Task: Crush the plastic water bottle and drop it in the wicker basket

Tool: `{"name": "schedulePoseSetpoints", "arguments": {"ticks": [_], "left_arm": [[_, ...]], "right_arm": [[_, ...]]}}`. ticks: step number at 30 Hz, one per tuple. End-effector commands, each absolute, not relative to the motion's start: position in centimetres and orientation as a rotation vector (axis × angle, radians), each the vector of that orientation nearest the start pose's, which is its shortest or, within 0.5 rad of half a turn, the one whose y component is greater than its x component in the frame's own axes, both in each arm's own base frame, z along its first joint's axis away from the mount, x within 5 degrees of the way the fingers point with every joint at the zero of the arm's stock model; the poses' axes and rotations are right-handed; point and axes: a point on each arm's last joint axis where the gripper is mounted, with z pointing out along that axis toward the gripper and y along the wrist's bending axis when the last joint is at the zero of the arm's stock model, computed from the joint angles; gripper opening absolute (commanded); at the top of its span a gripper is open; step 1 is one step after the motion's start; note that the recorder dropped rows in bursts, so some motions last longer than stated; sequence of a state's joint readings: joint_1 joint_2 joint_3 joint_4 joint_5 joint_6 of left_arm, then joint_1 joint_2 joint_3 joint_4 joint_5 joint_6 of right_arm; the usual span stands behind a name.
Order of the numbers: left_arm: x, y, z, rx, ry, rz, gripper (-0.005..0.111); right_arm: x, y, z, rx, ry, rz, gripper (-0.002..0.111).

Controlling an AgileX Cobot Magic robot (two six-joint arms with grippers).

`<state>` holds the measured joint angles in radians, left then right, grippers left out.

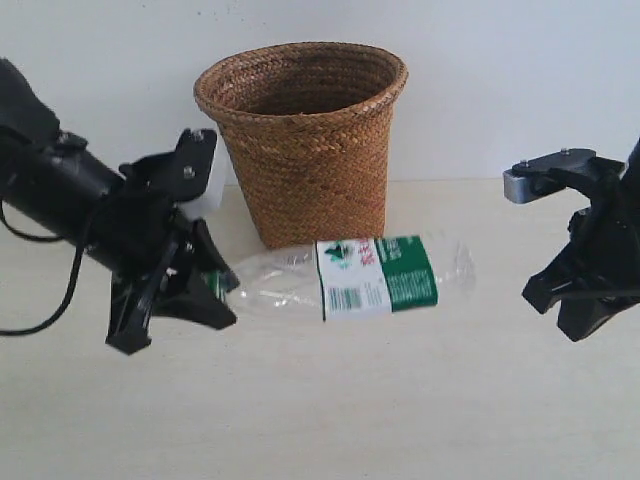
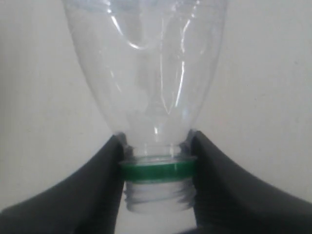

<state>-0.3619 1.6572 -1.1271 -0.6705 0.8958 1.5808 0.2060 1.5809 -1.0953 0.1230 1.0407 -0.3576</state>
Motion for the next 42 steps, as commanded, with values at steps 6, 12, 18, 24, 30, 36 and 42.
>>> {"name": "schedulePoseSetpoints", "arguments": {"ticks": [6, 12, 18, 24, 30, 36, 42], "left_arm": [[35.2, -15.0, 33.6, 1.475, 1.690, -0.176, 0.004], [41.4, -15.0, 34.5, 1.243, 1.550, 0.084, 0.069], [42.2, -15.3, 34.5, 1.174, 1.571, 0.040, 0.100], [40.7, -15.4, 35.3, 1.261, 1.583, -0.031, 0.058], [38.3, -13.8, 35.2, 1.369, 1.840, -0.054, 0.005], [35.5, -10.9, 35.3, 1.043, 2.398, -0.014, 0.004], [31.8, -8.7, 36.4, 0.772, 2.600, 0.065, 0.004]], "right_arm": [[28.5, 7.6, 24.3, -0.722, 2.845, 0.279, 0.000], [28.6, 7.6, 24.3, -0.720, 2.833, 0.275, 0.000], [28.7, 7.6, 24.4, -0.712, 2.822, 0.278, 0.000], [28.9, 7.6, 24.4, -0.719, 2.798, 0.269, 0.000], [29.4, 7.4, 24.4, -0.730, 2.754, 0.201, 0.000], [29.9, 3.0, 26.4, -0.516, 2.856, 0.027, 0.000], [27.1, -2.1, 29.6, -0.187, 2.726, -0.036, 0.000]]}}
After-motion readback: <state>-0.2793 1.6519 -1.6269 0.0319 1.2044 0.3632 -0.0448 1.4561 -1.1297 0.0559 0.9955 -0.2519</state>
